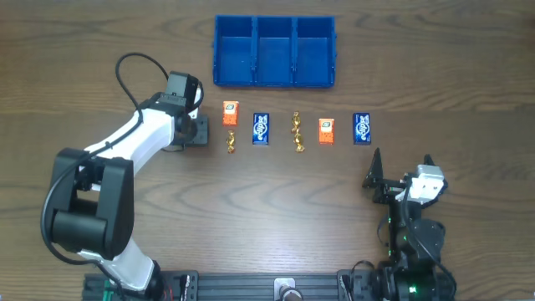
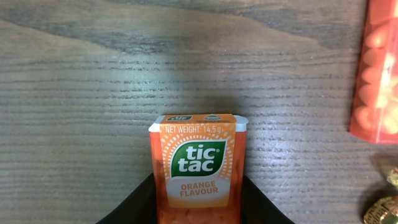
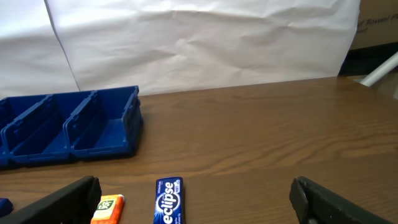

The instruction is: Sort Candies Into Trays

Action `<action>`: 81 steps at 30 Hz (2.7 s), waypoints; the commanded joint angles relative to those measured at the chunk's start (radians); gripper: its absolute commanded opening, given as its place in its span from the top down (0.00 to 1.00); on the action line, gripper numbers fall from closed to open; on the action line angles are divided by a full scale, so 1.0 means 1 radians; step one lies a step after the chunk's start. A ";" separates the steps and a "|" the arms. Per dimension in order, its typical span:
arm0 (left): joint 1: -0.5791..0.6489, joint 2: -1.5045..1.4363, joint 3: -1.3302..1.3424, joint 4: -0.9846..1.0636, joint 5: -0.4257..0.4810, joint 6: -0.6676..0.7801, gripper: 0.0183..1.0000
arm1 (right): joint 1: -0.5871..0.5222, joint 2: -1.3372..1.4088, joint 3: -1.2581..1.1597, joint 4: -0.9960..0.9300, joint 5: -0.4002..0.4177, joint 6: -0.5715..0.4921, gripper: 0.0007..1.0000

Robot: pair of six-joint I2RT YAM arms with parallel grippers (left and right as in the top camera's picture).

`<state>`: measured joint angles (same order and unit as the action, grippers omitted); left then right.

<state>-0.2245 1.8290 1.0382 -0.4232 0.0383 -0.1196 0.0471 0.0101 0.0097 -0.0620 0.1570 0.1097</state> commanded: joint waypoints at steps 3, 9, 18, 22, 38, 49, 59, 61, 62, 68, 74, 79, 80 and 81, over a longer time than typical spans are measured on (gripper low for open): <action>-0.032 -0.006 0.204 -0.146 -0.053 -0.050 0.72 | -0.005 -0.007 -0.002 -0.003 0.009 -0.010 0.00; -0.117 -0.005 0.553 -0.277 -0.131 -0.087 0.72 | -0.005 -0.007 -0.002 -0.003 0.009 -0.010 0.00; -0.163 0.181 0.916 -0.288 -0.150 -0.099 0.72 | -0.005 -0.007 -0.002 -0.003 0.009 -0.010 0.00; -0.163 0.293 0.993 -0.314 -0.150 -0.107 0.72 | -0.005 -0.007 -0.002 -0.003 0.009 -0.010 0.00; -0.138 0.434 0.998 -0.295 -0.142 -0.131 0.71 | -0.005 -0.007 -0.002 -0.003 0.009 -0.010 0.00; -0.138 0.434 0.998 -0.290 -0.135 -0.131 0.68 | -0.005 -0.007 -0.002 -0.003 0.009 -0.010 0.00; -0.138 0.434 0.999 -0.282 -0.135 -0.127 0.00 | -0.005 -0.007 -0.002 -0.003 0.009 -0.010 0.00; -0.138 0.422 1.014 -0.285 -0.135 -0.127 0.00 | -0.005 -0.007 -0.002 -0.003 0.009 -0.010 0.00; -0.138 0.402 1.014 -0.285 -0.135 -0.127 0.00 | -0.005 -0.007 -0.002 -0.003 0.009 -0.010 0.00; -0.174 0.164 1.009 -0.478 -0.147 -0.164 0.01 | -0.005 -0.007 -0.002 -0.003 0.009 -0.010 0.00; -0.266 -0.044 0.727 -0.462 -0.238 -0.249 0.04 | -0.005 -0.007 -0.002 -0.003 0.009 -0.010 0.00; -0.262 -0.056 0.435 -0.284 -0.220 -0.278 0.07 | -0.005 -0.007 -0.002 -0.003 0.009 -0.010 0.00; -0.262 -0.044 0.393 -0.246 -0.217 -0.277 0.08 | -0.005 -0.007 -0.002 -0.003 0.009 -0.010 0.00; -0.262 -0.035 0.378 -0.231 -0.213 -0.277 0.08 | -0.005 -0.007 -0.002 -0.003 0.009 -0.010 0.00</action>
<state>-0.4919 1.7565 1.5089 -0.7067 -0.1642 -0.3717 0.0471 0.0101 0.0097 -0.0620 0.1570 0.1097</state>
